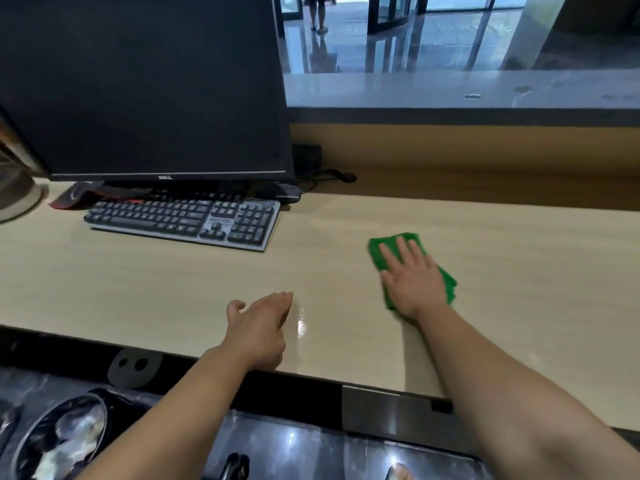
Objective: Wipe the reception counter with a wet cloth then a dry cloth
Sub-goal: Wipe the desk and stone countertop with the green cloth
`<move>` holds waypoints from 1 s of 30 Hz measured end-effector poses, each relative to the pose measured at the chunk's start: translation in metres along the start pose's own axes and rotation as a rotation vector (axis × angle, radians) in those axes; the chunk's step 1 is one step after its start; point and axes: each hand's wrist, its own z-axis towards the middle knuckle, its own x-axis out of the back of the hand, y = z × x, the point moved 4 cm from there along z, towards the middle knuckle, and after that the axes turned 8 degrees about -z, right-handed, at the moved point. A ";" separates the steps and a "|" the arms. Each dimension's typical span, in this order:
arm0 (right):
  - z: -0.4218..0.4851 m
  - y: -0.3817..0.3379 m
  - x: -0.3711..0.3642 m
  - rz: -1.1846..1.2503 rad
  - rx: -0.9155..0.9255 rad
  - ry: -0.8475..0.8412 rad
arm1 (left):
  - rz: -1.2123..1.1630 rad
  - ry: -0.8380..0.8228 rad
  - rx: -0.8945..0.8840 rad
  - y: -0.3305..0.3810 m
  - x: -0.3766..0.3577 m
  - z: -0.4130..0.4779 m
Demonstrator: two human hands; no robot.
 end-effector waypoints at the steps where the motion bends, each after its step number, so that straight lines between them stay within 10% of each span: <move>1: -0.004 0.023 -0.001 0.013 -0.072 -0.006 | 0.007 -0.005 -0.003 0.005 -0.001 0.003; 13: -0.069 0.052 -0.020 0.108 -0.555 -0.053 | 0.035 -0.081 0.000 0.032 -0.001 0.022; 23: -0.014 -0.103 -0.003 0.030 0.166 0.001 | 0.068 0.001 -0.006 0.029 0.001 0.054; 30: 0.052 -0.062 0.006 0.018 0.218 0.009 | 0.096 -0.020 -0.006 0.040 -0.005 0.074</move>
